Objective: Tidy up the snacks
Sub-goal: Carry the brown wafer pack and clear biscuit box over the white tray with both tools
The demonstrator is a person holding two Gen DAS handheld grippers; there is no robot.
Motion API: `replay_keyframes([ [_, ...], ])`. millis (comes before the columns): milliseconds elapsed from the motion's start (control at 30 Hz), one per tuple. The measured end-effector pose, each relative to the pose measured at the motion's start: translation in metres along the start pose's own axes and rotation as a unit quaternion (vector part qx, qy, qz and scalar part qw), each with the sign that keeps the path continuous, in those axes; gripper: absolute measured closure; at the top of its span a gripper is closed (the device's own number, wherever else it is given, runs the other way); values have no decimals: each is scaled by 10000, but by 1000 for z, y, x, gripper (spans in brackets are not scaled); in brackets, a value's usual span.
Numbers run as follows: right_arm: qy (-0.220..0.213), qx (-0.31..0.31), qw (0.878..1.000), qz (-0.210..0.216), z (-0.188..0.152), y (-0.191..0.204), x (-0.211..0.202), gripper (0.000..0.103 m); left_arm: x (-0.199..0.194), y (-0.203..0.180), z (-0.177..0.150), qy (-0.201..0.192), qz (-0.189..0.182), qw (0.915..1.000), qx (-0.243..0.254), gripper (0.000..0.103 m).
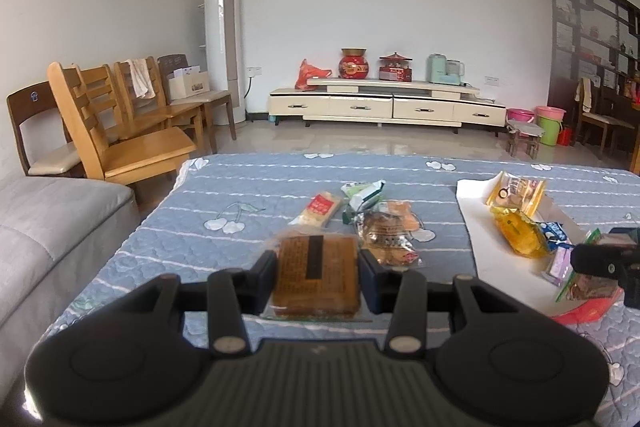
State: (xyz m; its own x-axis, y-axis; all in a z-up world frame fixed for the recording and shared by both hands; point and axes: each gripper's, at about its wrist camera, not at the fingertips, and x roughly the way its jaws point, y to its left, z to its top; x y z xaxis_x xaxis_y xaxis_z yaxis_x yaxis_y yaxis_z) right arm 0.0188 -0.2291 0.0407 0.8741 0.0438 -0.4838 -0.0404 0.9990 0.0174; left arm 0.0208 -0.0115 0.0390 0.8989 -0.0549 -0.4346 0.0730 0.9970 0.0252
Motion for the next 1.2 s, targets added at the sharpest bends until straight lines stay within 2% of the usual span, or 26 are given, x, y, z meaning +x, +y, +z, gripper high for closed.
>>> replay_keyframes([
  [667,-152,291,9986,-425,2,-36,-11,39,0,-41,11,-103,-529,9981,314,60],
  [1200,-142,655,9944,-815,-6,-60,-14,39,11,-90,14,-39,-1091,9922,604,60],
])
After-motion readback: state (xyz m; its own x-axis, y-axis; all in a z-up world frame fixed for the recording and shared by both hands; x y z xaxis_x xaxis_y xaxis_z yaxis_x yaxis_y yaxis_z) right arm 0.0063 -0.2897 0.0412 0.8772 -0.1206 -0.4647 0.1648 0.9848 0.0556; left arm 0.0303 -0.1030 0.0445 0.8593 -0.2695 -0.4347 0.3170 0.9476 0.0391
